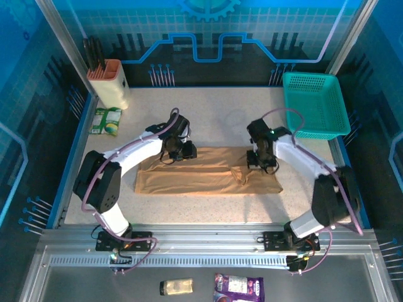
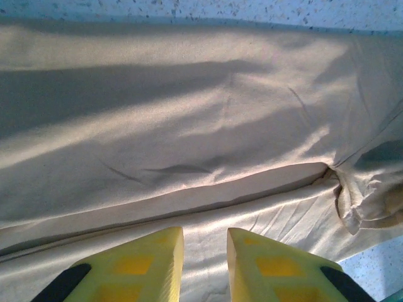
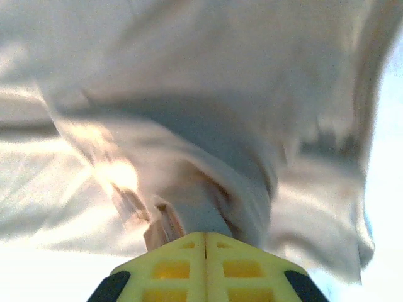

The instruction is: Fold the inside-out t-shirt

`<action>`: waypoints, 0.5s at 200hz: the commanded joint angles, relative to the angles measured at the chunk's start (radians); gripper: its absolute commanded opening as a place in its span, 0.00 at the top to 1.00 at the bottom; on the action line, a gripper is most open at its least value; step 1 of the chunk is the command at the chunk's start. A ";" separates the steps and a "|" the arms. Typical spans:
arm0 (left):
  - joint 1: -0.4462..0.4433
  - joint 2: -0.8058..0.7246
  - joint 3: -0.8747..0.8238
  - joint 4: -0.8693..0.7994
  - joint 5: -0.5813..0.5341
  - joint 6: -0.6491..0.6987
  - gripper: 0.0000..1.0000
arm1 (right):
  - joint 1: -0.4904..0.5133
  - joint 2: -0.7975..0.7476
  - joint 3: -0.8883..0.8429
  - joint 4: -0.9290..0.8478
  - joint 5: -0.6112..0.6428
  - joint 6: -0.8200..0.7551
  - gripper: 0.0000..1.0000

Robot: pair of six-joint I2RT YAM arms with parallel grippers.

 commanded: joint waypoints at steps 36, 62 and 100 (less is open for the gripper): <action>-0.083 0.096 0.127 -0.032 0.061 0.040 0.74 | 0.002 -0.180 -0.113 -0.100 0.072 0.188 0.69; -0.144 0.123 0.173 -0.038 0.084 0.026 0.74 | -0.043 -0.170 -0.157 0.014 -0.025 0.178 0.68; -0.247 0.185 0.218 0.007 0.134 -0.042 0.74 | -0.073 -0.121 -0.219 0.118 -0.103 0.162 0.60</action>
